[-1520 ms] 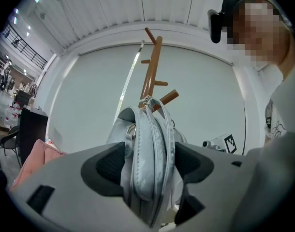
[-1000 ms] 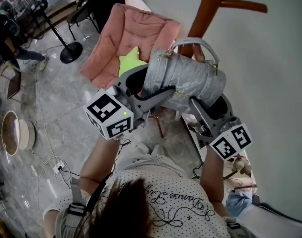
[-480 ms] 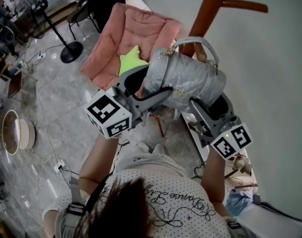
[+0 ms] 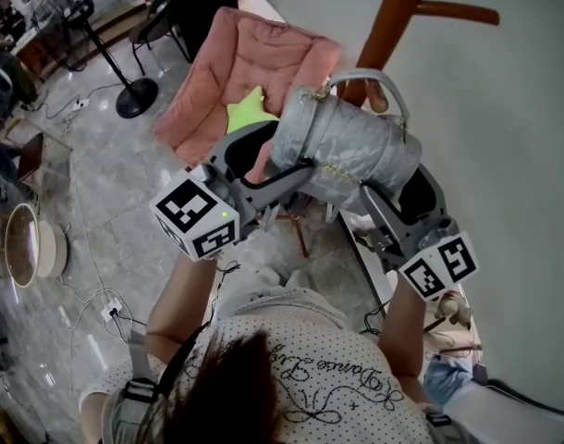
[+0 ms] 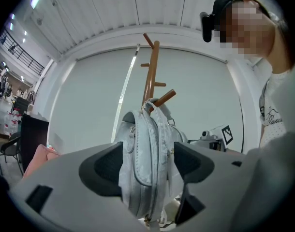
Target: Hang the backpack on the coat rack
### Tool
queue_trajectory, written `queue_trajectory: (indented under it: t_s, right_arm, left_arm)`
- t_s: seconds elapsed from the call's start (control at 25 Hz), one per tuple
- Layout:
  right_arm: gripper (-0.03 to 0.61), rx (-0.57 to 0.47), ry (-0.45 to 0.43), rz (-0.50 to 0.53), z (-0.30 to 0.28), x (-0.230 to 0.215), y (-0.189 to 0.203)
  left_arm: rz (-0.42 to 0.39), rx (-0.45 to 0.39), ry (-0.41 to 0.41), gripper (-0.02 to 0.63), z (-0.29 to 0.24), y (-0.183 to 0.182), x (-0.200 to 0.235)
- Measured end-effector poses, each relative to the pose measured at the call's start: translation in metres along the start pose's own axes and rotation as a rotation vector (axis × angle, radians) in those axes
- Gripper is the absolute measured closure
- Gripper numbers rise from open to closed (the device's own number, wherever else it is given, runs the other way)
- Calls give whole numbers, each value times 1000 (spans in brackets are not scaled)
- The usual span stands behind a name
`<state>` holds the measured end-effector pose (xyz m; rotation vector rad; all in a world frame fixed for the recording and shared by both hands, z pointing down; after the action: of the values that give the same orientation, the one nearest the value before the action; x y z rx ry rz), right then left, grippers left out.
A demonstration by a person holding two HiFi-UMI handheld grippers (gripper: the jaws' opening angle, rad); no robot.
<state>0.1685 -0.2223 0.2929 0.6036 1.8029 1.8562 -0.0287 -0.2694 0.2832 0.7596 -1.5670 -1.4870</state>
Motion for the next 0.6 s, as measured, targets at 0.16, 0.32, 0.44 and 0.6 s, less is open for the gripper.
queue_trajectory:
  t_s: [0.16,0.32,0.44,0.6]
  right_arm:
    - [201,-1,33,95,4,1,-11]
    - [219,-52,42,69,7,-6,-13]
    - [258,-95,75,74,16,-6,-23]
    - [308,-135,113,84,24,-9,-30]
  left_arm:
    - [-15,-27,-3,295,2,-11,-5]
    - [-39,-60,-4,296,4,-16,-3]
    - [-59,-99,-22,339,13,-26,-1]
    - [-64,-152,-72,392,27,-33,7]
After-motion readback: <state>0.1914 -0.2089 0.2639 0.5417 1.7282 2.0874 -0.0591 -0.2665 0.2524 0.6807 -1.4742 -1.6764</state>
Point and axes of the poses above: the fingertips, and each gripper's own axes: z backward along the fingers, x to its left, y out of its underside, the point moved 5 cm from there along z, backward along the fingers, and after that the axes turned 4 degrees about z, right-handed, at the moved point
